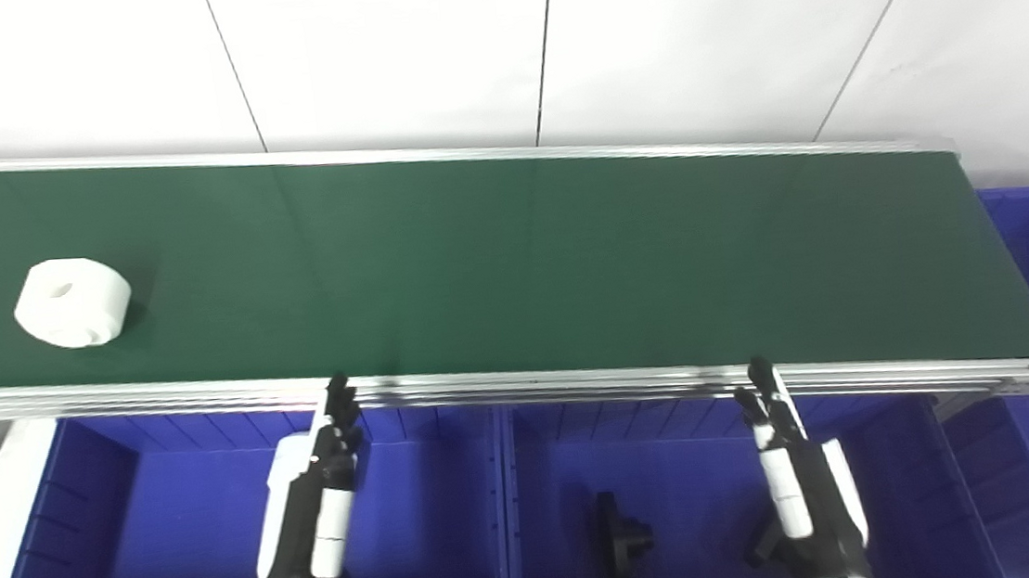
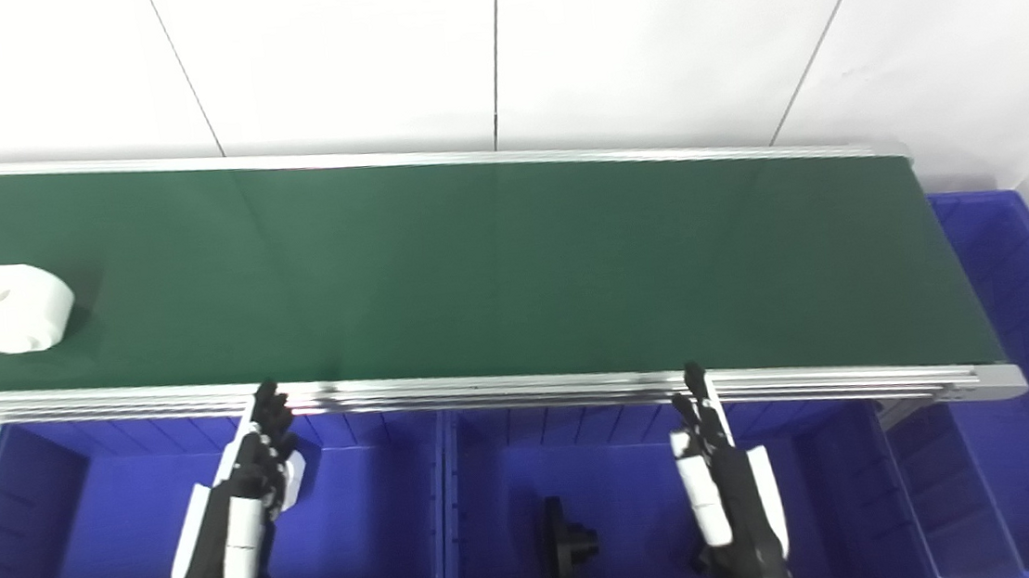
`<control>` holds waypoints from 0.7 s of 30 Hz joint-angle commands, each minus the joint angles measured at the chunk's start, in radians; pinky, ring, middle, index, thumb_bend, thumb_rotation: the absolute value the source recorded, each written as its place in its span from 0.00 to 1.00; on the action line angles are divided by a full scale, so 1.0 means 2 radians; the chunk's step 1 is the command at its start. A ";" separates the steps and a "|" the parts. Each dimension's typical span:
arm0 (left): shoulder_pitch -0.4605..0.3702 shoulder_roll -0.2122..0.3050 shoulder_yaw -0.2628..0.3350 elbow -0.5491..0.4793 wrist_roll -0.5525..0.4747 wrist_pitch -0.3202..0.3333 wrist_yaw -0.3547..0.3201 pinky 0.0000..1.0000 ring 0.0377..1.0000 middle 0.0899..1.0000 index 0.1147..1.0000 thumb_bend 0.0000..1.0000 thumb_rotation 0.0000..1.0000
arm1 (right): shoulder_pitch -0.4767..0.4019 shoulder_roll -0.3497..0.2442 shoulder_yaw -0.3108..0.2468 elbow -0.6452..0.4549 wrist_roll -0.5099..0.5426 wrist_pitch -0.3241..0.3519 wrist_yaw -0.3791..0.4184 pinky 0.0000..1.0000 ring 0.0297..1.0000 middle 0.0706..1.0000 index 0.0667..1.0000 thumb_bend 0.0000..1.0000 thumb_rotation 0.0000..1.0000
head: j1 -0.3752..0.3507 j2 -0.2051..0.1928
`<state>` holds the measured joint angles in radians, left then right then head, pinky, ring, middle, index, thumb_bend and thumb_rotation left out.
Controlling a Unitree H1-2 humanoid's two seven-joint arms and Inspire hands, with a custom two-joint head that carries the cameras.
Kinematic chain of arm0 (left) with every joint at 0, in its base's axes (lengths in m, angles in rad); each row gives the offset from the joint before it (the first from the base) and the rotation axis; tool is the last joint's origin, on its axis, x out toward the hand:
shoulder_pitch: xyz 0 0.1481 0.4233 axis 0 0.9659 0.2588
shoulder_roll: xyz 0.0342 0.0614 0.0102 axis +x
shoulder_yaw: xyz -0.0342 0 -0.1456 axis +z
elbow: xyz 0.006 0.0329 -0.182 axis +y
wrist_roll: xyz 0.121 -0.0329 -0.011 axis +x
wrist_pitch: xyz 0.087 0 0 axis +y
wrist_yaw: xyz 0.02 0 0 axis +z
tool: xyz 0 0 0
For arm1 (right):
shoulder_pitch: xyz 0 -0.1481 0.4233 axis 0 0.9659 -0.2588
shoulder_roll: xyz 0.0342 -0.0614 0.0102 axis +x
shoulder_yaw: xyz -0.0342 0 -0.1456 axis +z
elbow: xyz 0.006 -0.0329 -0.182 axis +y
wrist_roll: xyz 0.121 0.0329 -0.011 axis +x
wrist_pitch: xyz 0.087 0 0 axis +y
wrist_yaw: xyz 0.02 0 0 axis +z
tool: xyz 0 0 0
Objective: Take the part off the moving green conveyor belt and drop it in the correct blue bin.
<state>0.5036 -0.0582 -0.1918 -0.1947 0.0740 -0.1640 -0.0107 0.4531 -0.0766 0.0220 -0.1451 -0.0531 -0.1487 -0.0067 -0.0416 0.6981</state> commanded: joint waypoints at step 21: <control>-0.028 -0.050 -0.035 0.103 0.083 -0.092 0.063 0.81 0.94 1.00 1.00 0.73 0.82 | -0.045 -0.046 -0.048 0.151 0.090 -0.137 0.057 1.00 1.00 1.00 1.00 0.29 1.00 | 0.149 -0.115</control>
<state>0.4604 -0.1010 -0.2266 0.0062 0.2273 -0.3065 0.0981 0.3698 -0.1602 -0.0652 0.1758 0.1130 -0.3528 0.0949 0.2562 0.4679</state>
